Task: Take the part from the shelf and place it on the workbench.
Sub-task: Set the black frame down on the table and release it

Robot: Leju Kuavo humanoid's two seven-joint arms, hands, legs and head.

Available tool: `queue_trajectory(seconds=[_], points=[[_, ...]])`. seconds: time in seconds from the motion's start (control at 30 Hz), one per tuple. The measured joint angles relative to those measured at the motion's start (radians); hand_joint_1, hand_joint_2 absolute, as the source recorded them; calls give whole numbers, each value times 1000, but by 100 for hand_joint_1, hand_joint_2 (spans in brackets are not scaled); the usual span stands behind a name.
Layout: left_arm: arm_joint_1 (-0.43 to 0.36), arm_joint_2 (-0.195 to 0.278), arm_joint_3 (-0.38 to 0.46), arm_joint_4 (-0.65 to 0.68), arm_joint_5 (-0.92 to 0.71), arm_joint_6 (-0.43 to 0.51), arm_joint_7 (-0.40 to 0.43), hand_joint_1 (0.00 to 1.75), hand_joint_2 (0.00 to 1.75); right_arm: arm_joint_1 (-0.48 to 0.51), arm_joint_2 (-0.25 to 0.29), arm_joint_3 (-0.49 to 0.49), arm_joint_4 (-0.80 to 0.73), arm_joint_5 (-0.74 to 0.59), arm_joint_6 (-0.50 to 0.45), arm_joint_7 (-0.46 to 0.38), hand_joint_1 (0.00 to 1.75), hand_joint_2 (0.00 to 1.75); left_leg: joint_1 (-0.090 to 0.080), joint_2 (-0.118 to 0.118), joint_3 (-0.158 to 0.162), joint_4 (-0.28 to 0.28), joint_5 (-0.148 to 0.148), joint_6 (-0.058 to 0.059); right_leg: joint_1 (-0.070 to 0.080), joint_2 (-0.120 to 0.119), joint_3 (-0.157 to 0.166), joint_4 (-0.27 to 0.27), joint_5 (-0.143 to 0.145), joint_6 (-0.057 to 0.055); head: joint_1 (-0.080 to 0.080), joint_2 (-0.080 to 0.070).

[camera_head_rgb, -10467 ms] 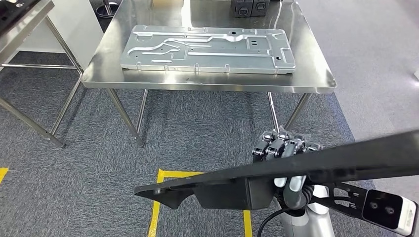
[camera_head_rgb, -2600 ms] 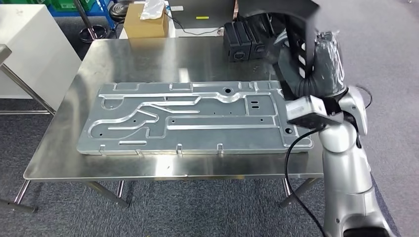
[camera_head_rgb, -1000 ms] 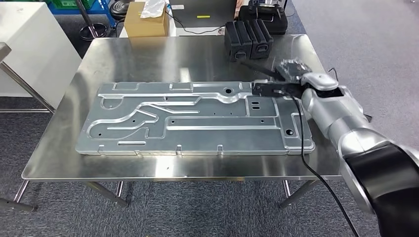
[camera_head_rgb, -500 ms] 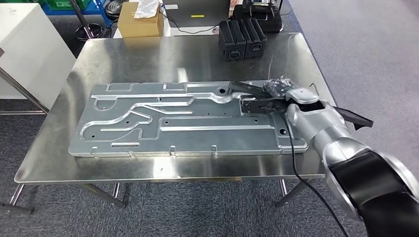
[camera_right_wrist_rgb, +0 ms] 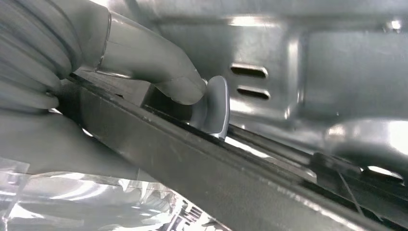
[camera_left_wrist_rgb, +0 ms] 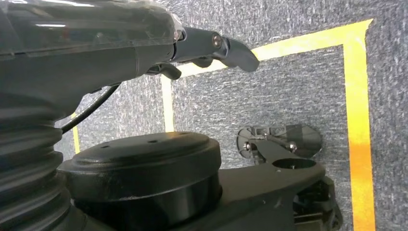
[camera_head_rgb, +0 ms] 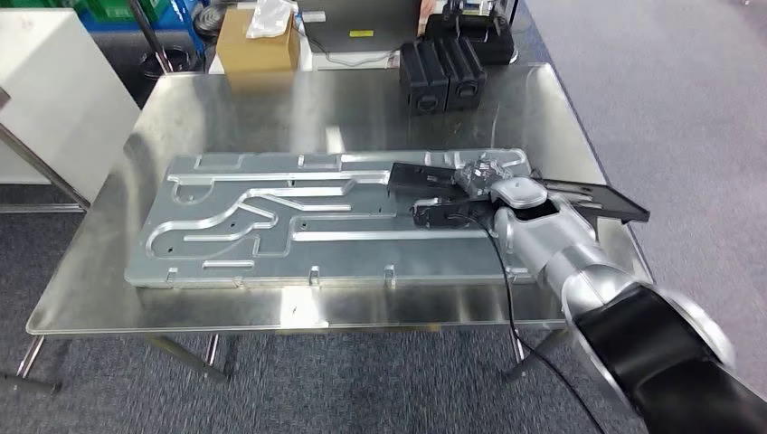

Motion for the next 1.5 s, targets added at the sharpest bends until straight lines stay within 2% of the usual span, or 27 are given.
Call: queue_trajectory(seconds=[0.07, 0.1, 0.13, 0.23, 0.27, 0.3, 0.33, 0.4, 0.47, 0.57, 0.63, 0.7, 0.73, 0.77, 0.8, 0.83, 0.9, 0.97, 1.1, 1.17, 1.23, 1.27, 1.3, 1.33, 1.4, 1.43, 1.5], points=[[0, -1, 0, 0, -1, 2, 0, 0, 175, 2, 9, 1, 0, 0, 0, 1, 175, 175, 3, 0, 1, 2, -4, -9, 0, -1, 1, -2, 1, -14, -1, 0], [0, -1, 0, 0, -2, 2, 1, 0, 175, 2, 14, 2, 0, -1, -1, 3, 175, 175, 4, 0, -5, 19, -18, -14, 0, -2, 2, -4, 3, -21, -1, 0], [0, -1, 0, 0, -3, 3, 1, 0, 175, 4, 18, 2, 0, -2, -2, 5, 175, 175, 5, 0, -21, 57, -43, -18, -2, -4, 2, -6, 4, -27, -1, 0], [-2, -1, 1, 0, -5, 7, 2, 0, 175, 16, 26, 2, 0, -6, -15, 12, 175, 175, 6, 1, -105, 249, -136, -26, 1, -8, 0, -6, 5, -34, -1, 0], [-2, -1, 1, 0, -6, 9, 0, 0, 175, 20, 27, 2, 1, -8, -20, 13, 175, 175, 6, 1, -118, 282, -143, -26, 2, -9, -1, -6, 5, -34, -1, 0], [-3, -1, 1, 0, -8, 11, -2, 0, 175, 24, 27, 2, 2, -10, -23, 15, 175, 175, 6, 1, -113, 279, -131, -24, 3, -9, 0, -6, 5, -34, -1, 0], [-3, -1, 1, 0, -10, 14, -5, 0, 175, 26, 28, 2, 2, -12, -26, 15, 175, 175, 6, 1, -87, 233, -101, -20, 4, -8, 1, -5, 6, -34, -1, 0], [0, -1, 1, 0, -17, 24, -11, 0, 175, 28, 29, 2, 3, -17, -29, 17, 87, 87, 3, 1, -15, 90, -40, -9, 6, -6, 3, -5, 6, -31, -1, 0], [2, -1, 1, 0, -24, 34, -16, 0, 175, 32, 28, 2, 5, -19, -30, 22, 0, 0, -2, 0, 23, 8, -20, -1, 8, -3, 1, -7, 11, -22, -1, 0], [4, -1, 1, 0, -28, 45, -19, 0, 175, 39, 27, 1, 8, -21, -27, 25, 0, 0, -3, 1, 27, -11, -13, 12, 7, -1, 1, -13, 17, -2, 0, 0], [4, -2, 1, 0, -24, 53, -16, 0, 87, 42, 23, 0, 10, -25, -24, 26, 0, 0, 1, 4, 32, -26, -1, 25, 7, -1, -15, 22, -10, 5, 2, 0], [4, -2, 1, 0, -21, 62, -12, 0, 0, 48, 20, -1, 13, -31, -24, 28, 0, 0, 1, 6, 30, -31, 4, 32, 7, -2, -69, 135, -74, 8, 3, 0], [4, -2, 1, 0, -20, 68, -9, 0, 0, 52, 18, -2, 15, -33, -25, 29, 0, 0, 0, 6, 28, -31, 5, 33, 7, -2, -99, 200, -100, 10, 3, 0], [5, -2, 1, 0, -19, 73, -7, 0, 0, 56, 17, -3, 16, -35, -26, 30, 0, 0, -1, 6, 27, -30, 5, 33, 6, -2, -119, 243, -111, 11, 3, 0], [5, -2, 1, 0, -17, 78, -6, 0, 0, 59, 15, -4, 17, -36, -28, 31, 0, 0, -1, 6, 27, -28, 4, 33, 6, -2, -121, 251, -103, 11, 3, 0], [5, -2, 1, 0, -16, 82, -6, 0, 0, 60, 14, -5, 18, -37, -30, 32, 0, 0, -1, 5, 28, -27, 3, 32, 5, -3, -105, 219, -77, 11, 4, 0], [5, -2, 1, 0, -14, 86, -12, 0, 0, 57, 11, -9, 18, -42, -34, 35, 0, 0, -2, 4, 27, -20, -2, 27, 6, -3, -36, 86, -17, 6, 4, 0], [4, -2, 1, 0, -14, 90, -21, 0, 0, 52, 8, -14, 18, -48, -39, 38, 0, 0, -6, 3, 23, -12, -8, 19, 9, -3, 6, -2, 7, -2, 3, 0], [4, 2, 1, 0, -15, 70, -37, 0, 0, 44, 2, -35, 16, -76, -62, 50, 0, 0, -5, 1, 15, 1, -21, 1, 10, -5, 9, -17, 7, -21, 1, 0], [4, 7, 1, 0, -17, 54, -48, 0, 0, 38, -3, -54, 15, -95, -73, 60, 0, 0, -2, 1, -18, 75, -67, -10, 5, -9, 12, -21, 8, -30, -2, 0], [5, 10, 1, 0, -18, 49, -57, 0, 0, 35, -12, -71, 15, -106, -81, 64, 0, 0, 2, 2, -79, 209, -128, -19, 5, -12, 11, -21, 8, -34, -4, 0], [7, 12, 1, 0, -17, 47, -61, 0, 0, 35, -16, -78, 15, -109, -84, 66, 0, 0, 4, 2, -104, 262, -143, -22, 5, -12, 11, -21, 8, -34, -4, 0], [8, 13, 1, 0, -16, 46, -66, 0, 0, 35, -20, -85, 15, -111, -87, 67, 0, 0, 5, 2, -114, 280, -138, -24, 4, -11, 12, -21, 8, -34, -4, 0], [8, 14, 1, 0, -14, 44, -70, 0, 0, 35, -23, -91, 15, -112, -90, 69, 0, 0, 7, 2, -106, 258, -114, -23, 4, -10, 13, -21, 8, -33, -4, 0], [8, 17, 2, 0, -8, 43, -76, 0, 0, 34, -28, -102, 14, -115, -97, 70, 0, 0, 7, 2, -48, 126, -40, -19, 3, -7, 16, -20, 6, -30, -4, 0], [8, 17, 2, 0, -5, 43, -76, 0, 0, 34, -31, -108, 14, -117, -100, 71, 0, 0, 6, 2, -18, 61, -16, -15, 4, -5, 16, -18, 5, -26, -4, 0], [7, 18, 3, 0, -1, 43, -75, 0, 0, 33, -38, -116, 14, -119, -104, 74, 0, 0, 1, 1, 7, -1, -2, -7, 7, -4, 13, -19, 7, -14, -3, 0]])
